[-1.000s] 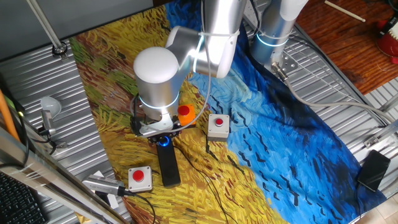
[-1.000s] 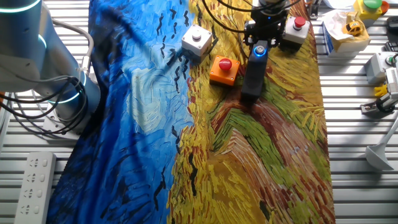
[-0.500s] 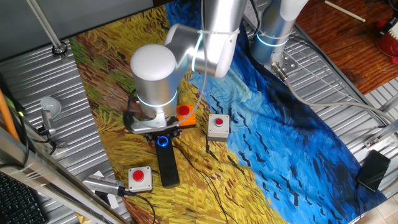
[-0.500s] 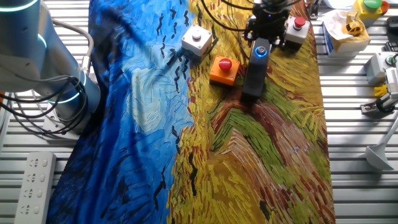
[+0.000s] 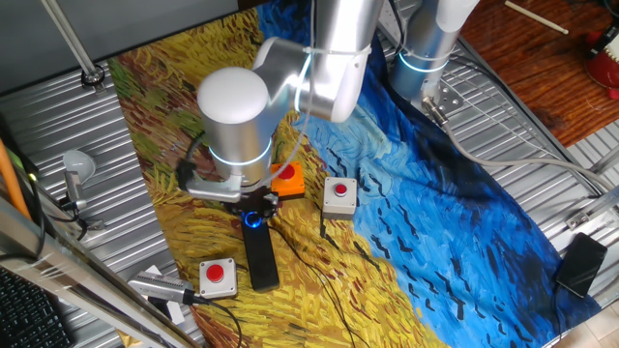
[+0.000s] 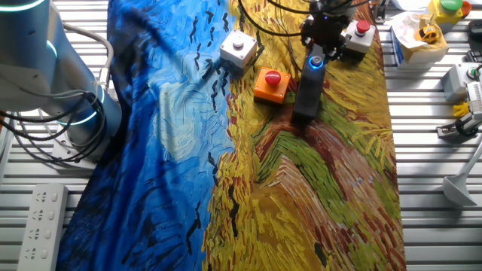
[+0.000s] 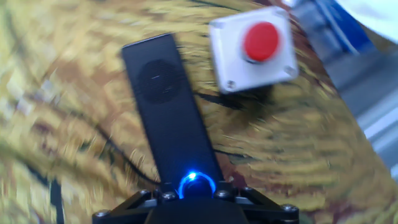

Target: Turn the knob to decrease the volume of the speaker

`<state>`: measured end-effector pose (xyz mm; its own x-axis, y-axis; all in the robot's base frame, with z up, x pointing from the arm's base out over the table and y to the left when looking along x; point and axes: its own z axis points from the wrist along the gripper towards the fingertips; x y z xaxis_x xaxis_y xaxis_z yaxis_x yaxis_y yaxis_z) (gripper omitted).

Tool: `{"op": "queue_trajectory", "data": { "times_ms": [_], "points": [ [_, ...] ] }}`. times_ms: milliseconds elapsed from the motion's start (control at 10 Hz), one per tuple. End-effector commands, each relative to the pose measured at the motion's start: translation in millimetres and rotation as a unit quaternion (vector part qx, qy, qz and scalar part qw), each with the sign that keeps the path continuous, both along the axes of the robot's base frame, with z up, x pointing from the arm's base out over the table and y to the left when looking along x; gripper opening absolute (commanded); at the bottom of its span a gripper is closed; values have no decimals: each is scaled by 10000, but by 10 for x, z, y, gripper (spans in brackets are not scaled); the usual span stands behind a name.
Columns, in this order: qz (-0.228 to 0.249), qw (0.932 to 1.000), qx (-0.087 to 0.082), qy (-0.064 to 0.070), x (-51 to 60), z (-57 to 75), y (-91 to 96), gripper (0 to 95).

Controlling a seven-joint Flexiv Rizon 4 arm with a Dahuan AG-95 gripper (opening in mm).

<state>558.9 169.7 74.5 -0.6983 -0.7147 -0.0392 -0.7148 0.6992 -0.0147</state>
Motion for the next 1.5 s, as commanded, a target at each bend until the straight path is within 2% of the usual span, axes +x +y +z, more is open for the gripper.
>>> {"op": "queue_trajectory", "data": {
  "times_ms": [100,200,300,800,900,1100,1500],
  "points": [
    [-1179,9930,66,13,78,-26,-29,380],
    [-1340,9909,79,19,82,-33,-51,380],
    [-1463,9892,93,31,81,-39,-63,570],
    [-1787,9838,96,87,77,-51,-68,570],
    [-1857,9825,94,100,77,-53,-67,380],
    [-2005,9795,96,137,67,-58,-68,380],
    [-2083,9778,126,188,44,-72,-68,380]
  ]
}}
